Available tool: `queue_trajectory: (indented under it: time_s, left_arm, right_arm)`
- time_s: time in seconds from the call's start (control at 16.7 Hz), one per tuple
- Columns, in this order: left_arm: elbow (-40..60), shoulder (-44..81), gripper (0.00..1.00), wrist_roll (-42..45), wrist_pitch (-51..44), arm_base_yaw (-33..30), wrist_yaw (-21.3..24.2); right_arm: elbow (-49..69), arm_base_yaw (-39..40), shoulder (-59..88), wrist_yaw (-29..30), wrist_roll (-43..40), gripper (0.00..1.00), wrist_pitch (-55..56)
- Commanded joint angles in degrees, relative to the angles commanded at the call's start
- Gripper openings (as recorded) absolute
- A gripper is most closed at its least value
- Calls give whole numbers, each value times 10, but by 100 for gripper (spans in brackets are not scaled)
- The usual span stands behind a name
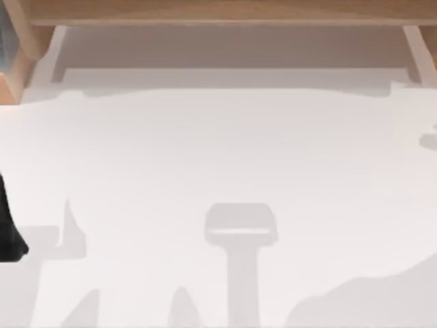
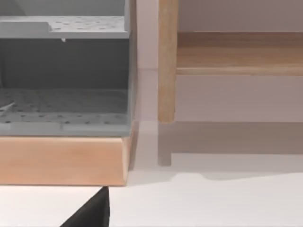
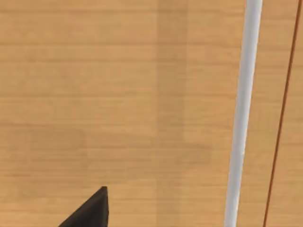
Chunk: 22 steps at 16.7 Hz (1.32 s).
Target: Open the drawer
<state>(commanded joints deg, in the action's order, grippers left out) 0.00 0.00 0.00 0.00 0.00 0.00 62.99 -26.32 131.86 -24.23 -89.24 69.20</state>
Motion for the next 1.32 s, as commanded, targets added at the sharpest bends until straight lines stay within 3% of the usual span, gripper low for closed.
queue_trajectory:
  time_s: [0.9,1.32]
  left_arm:
    - [0,0,100,0,0,0,0]
    - [0,0,100,0,0,0,0]
  right_arm:
    - [66,14,30,14,0,100,-36]
    - [66,14,30,14,0,47,-36]
